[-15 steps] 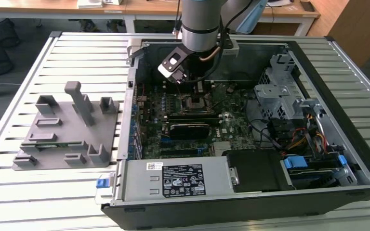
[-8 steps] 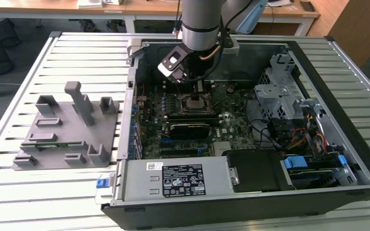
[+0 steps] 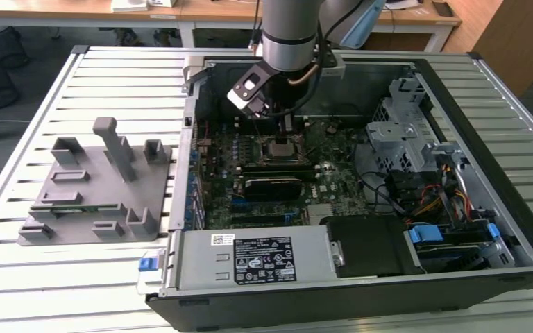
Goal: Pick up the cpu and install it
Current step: 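Place the cpu into insertion slot, then close the cpu cover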
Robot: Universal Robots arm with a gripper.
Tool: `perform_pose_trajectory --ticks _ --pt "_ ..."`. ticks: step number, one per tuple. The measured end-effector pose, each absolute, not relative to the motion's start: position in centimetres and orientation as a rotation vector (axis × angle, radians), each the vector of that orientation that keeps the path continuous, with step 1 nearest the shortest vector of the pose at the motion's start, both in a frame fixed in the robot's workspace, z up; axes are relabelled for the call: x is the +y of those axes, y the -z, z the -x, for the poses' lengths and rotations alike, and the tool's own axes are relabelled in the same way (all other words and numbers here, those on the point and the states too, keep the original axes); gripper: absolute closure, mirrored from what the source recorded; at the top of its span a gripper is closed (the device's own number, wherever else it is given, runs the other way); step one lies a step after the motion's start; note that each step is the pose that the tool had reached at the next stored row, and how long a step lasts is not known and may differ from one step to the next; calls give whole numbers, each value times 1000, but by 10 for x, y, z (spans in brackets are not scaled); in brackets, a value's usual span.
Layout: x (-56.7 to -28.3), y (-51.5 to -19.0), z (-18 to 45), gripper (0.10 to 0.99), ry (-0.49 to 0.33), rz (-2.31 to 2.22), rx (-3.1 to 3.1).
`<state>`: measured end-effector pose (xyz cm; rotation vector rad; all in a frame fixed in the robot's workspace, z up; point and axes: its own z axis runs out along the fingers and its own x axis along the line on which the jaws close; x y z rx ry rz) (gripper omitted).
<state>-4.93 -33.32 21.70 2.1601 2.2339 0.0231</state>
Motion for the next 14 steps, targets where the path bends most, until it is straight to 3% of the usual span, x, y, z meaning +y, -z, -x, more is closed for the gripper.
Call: perform_pose_trajectory --ticks 14 --pt "-333 -229 49 980 -20 -2162 2235"
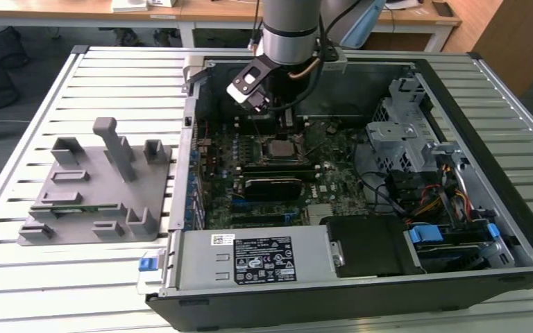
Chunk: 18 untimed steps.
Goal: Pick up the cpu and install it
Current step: 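Close the cpu cover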
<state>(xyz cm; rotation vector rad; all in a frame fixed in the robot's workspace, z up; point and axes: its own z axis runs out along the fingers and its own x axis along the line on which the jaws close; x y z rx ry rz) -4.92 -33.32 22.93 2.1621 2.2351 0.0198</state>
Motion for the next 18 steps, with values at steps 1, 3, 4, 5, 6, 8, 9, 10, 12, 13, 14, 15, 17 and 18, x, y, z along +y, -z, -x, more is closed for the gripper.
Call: perform_pose_trajectory --ticks 1,3,4,5,6,8,9,10,12,13,14,15,17,18 --pt "-333 -231 49 980 -19 -2162 2235" --pt "-333 -236 49 980 -18 -2163 2236" --pt "-333 -238 49 980 -18 -2163 2236" --pt "-333 -240 49 980 -17 -2164 2236" --pt "-333 -241 49 980 -16 -2164 2236" --pt "-336 -242 49 980 -18 -2166 2237" --pt "-340 -242 49 980 -19 -2167 2237" --pt "-344 -242 49 980 -20 -2168 2236" --pt "-348 -242 49 980 -20 -2170 2235" --pt "-349 -242 49 980 -23 -2171 2237" --pt "-350 -242 49 980 -33 -2176 2241" --pt "-350 -242 49 980 -51 -2183 2248" --pt "-351 -242 49 980 -77 -2194 2259" --pt "-351 -243 49 980 -81 -2196 2261"
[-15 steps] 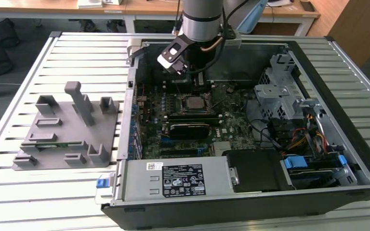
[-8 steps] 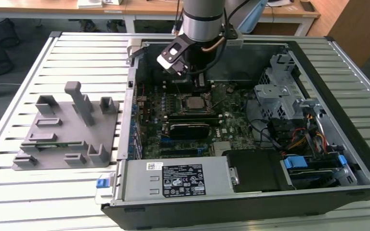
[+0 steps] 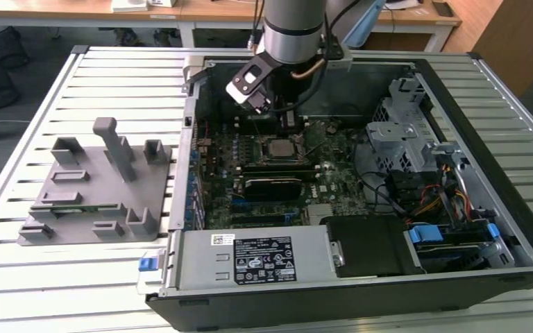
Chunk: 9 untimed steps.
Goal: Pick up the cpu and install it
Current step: 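Close the cpu cover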
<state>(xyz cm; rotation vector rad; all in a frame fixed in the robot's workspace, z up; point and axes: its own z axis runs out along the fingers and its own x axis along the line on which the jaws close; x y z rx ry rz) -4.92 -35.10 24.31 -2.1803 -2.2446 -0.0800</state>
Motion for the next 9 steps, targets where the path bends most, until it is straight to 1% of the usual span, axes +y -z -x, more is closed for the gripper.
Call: perform_pose_trajectory --ticks 3,9 --pt "-351 -248 49 980 82 2178 -2242" --pt "-351 -268 49 980 92 2171 -2234"
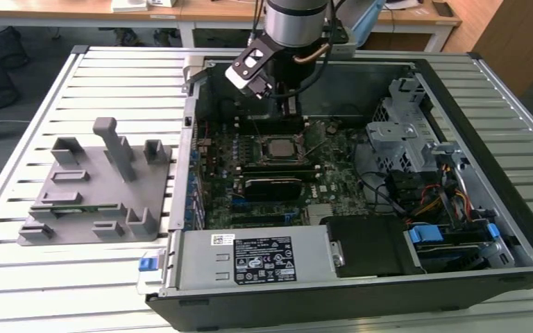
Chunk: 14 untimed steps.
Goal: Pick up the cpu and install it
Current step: 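Close the cpu cover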
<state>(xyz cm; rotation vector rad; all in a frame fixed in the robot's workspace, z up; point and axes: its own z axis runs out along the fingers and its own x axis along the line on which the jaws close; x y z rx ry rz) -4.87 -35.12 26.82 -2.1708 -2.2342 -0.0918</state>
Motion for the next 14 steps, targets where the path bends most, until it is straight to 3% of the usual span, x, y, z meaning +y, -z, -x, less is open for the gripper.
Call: perform_pose_trajectory --ticks 14 --pt "-351 -270 0 980 88 2167 -2230"
